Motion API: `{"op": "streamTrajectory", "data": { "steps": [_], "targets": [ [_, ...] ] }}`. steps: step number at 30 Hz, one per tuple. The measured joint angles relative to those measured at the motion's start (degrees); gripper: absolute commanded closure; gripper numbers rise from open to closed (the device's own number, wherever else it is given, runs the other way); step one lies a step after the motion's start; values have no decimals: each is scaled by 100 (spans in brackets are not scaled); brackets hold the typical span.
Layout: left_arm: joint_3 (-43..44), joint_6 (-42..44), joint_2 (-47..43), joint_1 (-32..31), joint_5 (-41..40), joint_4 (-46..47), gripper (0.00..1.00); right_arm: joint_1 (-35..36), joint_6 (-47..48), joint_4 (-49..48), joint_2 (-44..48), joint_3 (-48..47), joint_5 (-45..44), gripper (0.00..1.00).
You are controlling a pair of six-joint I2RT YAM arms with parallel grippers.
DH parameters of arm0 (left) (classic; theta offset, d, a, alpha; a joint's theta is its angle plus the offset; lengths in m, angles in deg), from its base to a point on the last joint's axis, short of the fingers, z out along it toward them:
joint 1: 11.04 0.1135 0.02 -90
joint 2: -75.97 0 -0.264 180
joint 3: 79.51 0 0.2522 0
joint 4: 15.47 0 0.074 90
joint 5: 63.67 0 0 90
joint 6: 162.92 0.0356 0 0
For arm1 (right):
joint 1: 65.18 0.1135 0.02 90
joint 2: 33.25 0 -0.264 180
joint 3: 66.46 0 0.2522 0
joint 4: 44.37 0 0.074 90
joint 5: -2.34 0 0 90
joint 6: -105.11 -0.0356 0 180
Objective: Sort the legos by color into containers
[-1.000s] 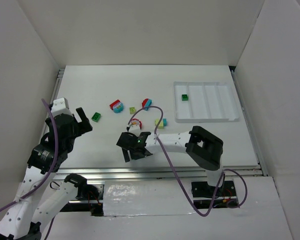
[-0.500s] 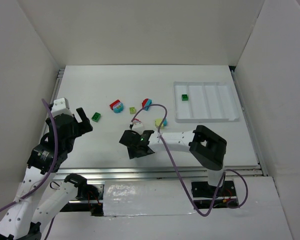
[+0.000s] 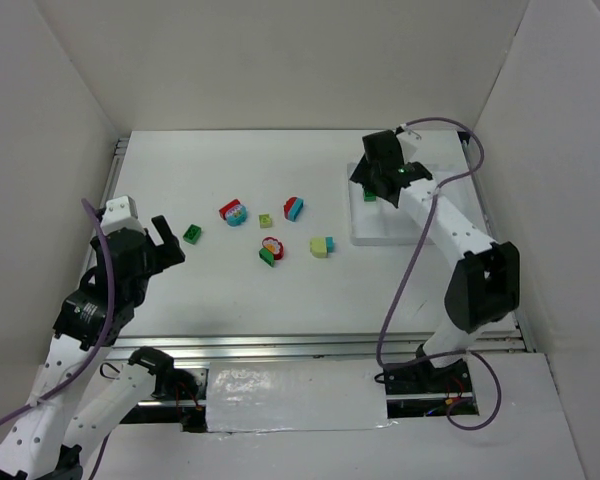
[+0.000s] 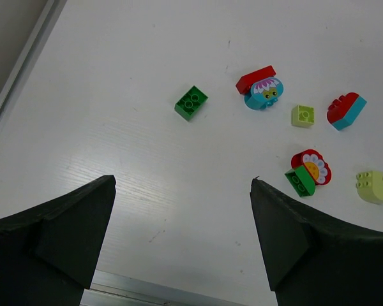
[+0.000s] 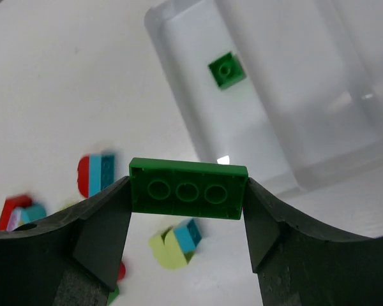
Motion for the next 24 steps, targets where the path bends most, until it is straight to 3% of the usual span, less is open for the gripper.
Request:
{"op": "streamTrajectory", "data": {
  "steps": [7, 11, 14, 16, 18, 23, 24],
  "targets": [
    [0, 0, -63, -11, -7, 2, 1, -581, 170, 345, -2142, -1749, 109, 97],
    [0, 2, 15, -35, 4, 2, 1, -640, 205, 577, -2645, -1838, 278, 89],
    [0, 4, 39, -37, 4, 2, 1, -640, 216, 673, -2682, -1840, 317, 75],
    [0, 4, 39, -37, 4, 4, 0, -640, 216, 667, -2680, -1871, 317, 43],
    [0, 4, 42, -37, 4, 2, 1, -640, 216, 671, -2682, -1871, 315, 26],
    [0, 0, 52, -37, -24, -4, 0, -640, 236, 669, -2680, -1871, 315, 19],
    [0, -2, 48, -37, -48, -2, 0, -640, 236, 669, -2680, -1871, 315, 11]
  ]
}}
